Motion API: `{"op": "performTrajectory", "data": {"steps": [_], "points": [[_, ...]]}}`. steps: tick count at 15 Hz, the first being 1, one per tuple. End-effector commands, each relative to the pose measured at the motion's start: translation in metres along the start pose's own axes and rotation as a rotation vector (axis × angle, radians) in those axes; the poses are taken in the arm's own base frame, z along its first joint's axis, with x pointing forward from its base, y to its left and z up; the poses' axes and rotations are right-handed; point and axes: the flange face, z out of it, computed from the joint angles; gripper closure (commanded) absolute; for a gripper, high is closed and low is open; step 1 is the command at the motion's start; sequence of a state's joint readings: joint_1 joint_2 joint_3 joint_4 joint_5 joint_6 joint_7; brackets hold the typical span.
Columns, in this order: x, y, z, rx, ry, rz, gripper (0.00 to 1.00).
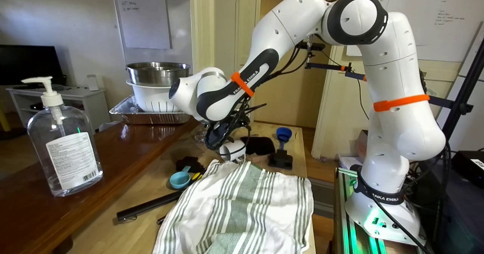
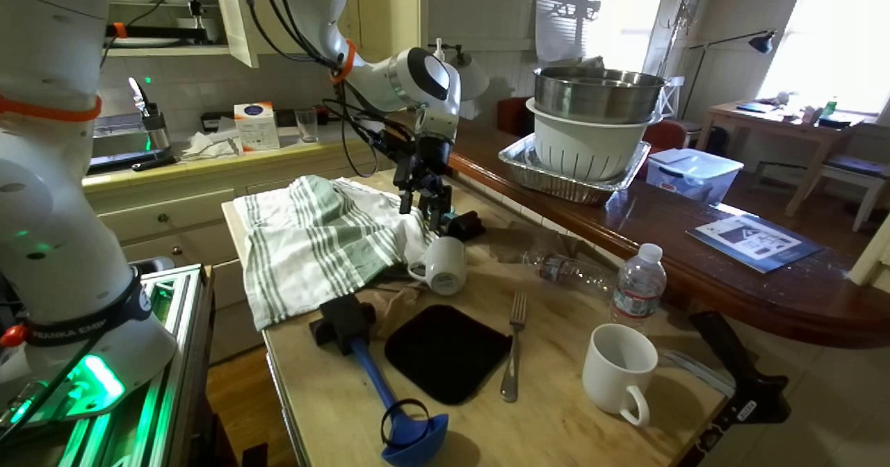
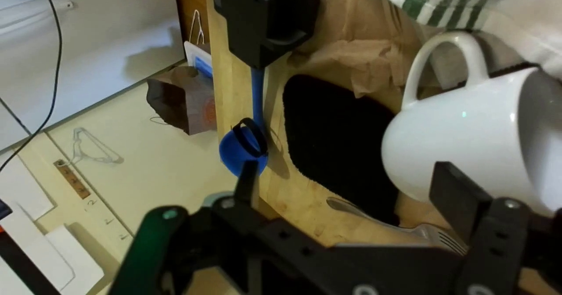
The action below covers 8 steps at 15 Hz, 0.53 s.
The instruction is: Move one white mug to the counter
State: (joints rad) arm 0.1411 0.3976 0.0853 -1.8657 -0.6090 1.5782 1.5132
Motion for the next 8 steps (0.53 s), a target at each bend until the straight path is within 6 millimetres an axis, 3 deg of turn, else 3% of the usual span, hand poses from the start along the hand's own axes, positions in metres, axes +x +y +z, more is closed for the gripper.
{"op": "performTrajectory", "data": {"steps": [1, 8], "points": [[0.001, -0.023, -0.005, -0.013, 0.050, -0.069, 0.00], [0.005, -0.046, -0.007, 0.046, 0.096, -0.168, 0.00]]}}
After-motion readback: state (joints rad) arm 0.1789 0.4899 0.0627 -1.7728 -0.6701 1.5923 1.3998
